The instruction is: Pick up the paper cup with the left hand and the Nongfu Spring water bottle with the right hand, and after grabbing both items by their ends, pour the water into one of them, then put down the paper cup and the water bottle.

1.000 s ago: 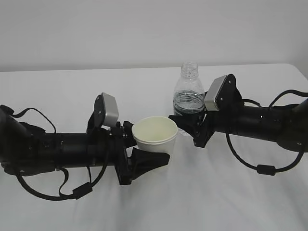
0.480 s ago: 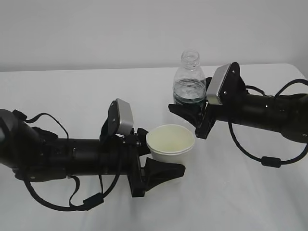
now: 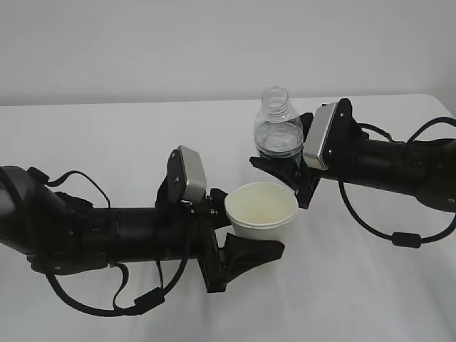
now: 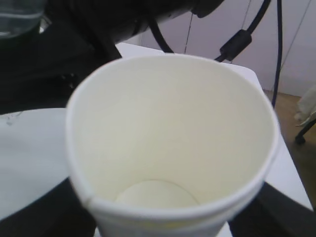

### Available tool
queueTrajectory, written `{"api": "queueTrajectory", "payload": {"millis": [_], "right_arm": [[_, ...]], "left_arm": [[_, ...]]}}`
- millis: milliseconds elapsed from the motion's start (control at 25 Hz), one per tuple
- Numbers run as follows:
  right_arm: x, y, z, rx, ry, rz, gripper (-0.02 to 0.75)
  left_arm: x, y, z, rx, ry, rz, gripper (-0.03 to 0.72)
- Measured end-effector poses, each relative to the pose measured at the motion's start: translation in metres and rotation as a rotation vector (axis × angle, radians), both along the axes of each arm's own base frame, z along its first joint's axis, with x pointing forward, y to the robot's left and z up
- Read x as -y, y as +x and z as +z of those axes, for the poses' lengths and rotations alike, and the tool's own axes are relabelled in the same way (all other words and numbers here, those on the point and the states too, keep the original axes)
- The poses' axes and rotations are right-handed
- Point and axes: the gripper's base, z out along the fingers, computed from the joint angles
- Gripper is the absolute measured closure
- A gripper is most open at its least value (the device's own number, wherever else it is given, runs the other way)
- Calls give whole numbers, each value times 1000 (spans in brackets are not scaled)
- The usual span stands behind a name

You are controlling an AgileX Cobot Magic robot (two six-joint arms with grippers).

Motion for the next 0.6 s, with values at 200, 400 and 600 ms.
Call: {"api": "queueTrajectory", "payload": {"millis": [200, 400, 600], "right_arm": [[-1, -1, 2, 82, -33, 24, 271], [-1, -1, 2, 156, -78, 39, 271], [1, 2, 3, 231, -120, 23, 271]], "left_arm": [[-1, 4, 1, 33, -5, 41, 172], [-1, 5, 2, 38, -8, 55, 172], [-1, 4, 1, 41, -3, 39, 172]]}}
